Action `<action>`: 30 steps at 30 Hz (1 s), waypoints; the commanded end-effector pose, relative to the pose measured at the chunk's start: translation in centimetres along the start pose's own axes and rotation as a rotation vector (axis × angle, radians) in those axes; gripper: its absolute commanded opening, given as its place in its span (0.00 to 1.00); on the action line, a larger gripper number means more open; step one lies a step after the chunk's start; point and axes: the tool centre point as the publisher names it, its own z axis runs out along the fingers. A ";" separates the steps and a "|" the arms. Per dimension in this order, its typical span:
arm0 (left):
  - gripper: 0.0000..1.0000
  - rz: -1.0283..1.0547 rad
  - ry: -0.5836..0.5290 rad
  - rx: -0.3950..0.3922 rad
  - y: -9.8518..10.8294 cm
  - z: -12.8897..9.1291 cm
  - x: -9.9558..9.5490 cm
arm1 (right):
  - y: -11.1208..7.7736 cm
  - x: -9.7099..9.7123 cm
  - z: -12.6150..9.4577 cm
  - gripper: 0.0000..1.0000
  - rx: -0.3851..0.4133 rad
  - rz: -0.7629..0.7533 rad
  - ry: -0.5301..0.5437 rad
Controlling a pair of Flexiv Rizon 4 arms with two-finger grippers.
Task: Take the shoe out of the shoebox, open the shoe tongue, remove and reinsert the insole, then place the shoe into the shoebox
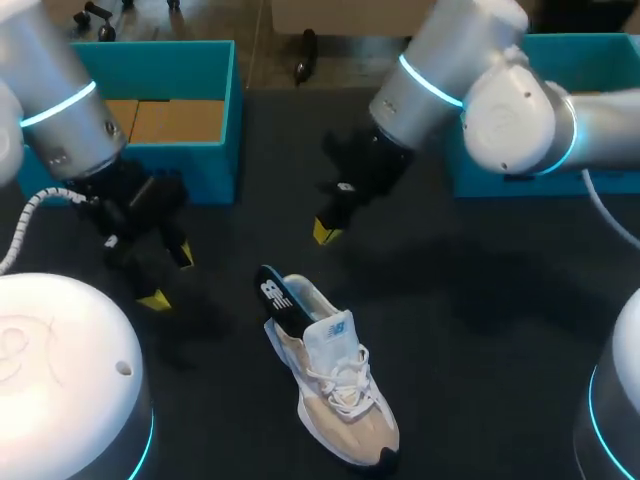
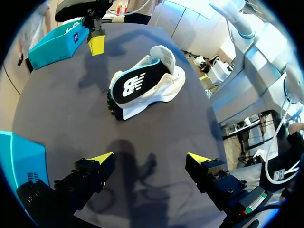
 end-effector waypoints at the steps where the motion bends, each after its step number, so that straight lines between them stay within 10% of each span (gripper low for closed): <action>1: 1.00 -0.003 0.024 -0.001 0.4 -0.8 -0.4 | 0.3 0.8 -0.5 0.00 0.009 -0.004 -0.146; 10: 1.00 0.012 0.083 -0.027 0.9 -1.2 -0.5 | -0.6 2.2 -0.4 0.00 -0.092 -0.063 -0.374; 22: 1.00 0.012 0.083 -0.027 0.9 -1.2 -0.5 | -0.6 2.2 -0.4 0.00 -0.092 -0.063 -0.374; 30: 1.00 0.032 0.084 -0.049 1.9 -1.6 -1.0 | -0.3 6.2 1.5 0.00 0.073 -0.312 -0.537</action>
